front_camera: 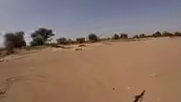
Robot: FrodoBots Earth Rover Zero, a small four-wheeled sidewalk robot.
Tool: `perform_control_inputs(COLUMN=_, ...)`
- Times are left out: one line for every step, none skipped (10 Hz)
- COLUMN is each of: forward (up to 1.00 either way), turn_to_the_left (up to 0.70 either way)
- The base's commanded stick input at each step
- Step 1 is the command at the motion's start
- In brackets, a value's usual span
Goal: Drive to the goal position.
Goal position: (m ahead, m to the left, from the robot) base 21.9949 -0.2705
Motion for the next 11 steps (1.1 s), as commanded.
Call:
perform_control_inputs(forward=0.50, turn_to_the_left=0.00)
perform_control_inputs(forward=0.50, turn_to_the_left=0.00)
perform_control_inputs(forward=0.50, turn_to_the_left=0.00)
perform_control_inputs(forward=0.50, turn_to_the_left=0.00)
perform_control_inputs(forward=0.50, turn_to_the_left=0.00)
perform_control_inputs(forward=0.50, turn_to_the_left=0.00)
perform_control_inputs(forward=0.50, turn_to_the_left=0.00)
perform_control_inputs(forward=0.50, turn_to_the_left=0.00)
perform_control_inputs(forward=0.50, turn_to_the_left=0.00)
perform_control_inputs(forward=0.50, turn_to_the_left=0.00)
perform_control_inputs(forward=0.50, turn_to_the_left=0.16)
